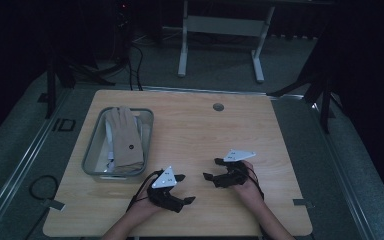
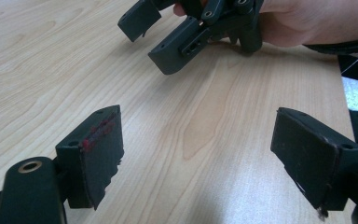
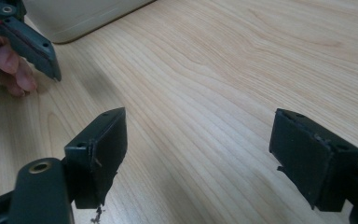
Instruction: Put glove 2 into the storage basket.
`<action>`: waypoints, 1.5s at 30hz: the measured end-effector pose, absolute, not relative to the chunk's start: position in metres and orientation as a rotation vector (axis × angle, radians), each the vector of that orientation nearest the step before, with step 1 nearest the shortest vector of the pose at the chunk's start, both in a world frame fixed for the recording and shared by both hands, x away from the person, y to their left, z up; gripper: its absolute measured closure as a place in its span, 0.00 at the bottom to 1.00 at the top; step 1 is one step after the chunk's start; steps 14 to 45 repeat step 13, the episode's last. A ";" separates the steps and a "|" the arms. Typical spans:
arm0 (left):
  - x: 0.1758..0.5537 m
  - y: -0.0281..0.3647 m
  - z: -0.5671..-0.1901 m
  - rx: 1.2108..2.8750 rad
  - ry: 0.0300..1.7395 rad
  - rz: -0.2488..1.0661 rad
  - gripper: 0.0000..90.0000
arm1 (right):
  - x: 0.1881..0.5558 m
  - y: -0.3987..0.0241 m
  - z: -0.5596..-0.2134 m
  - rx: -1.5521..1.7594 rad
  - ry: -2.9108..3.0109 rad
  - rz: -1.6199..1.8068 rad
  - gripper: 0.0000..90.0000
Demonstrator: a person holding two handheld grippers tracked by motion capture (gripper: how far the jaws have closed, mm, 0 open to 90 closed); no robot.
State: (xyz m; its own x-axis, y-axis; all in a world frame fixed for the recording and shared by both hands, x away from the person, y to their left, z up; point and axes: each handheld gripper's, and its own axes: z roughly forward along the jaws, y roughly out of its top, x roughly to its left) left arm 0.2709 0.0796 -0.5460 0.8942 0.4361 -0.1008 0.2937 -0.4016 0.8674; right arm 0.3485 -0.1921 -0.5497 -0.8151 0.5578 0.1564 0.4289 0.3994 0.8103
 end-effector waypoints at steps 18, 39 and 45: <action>0.267 0.077 -0.549 2.031 0.506 0.172 0.19 | 0.350 -0.194 -0.552 0.896 2.501 1.362 0.21; 0.267 0.077 -0.549 2.031 0.506 0.172 0.19 | 0.350 -0.194 -0.552 0.896 2.501 1.362 0.21; 0.267 0.077 -0.549 2.031 0.506 0.172 0.19 | 0.350 -0.194 -0.552 0.896 2.501 1.362 0.21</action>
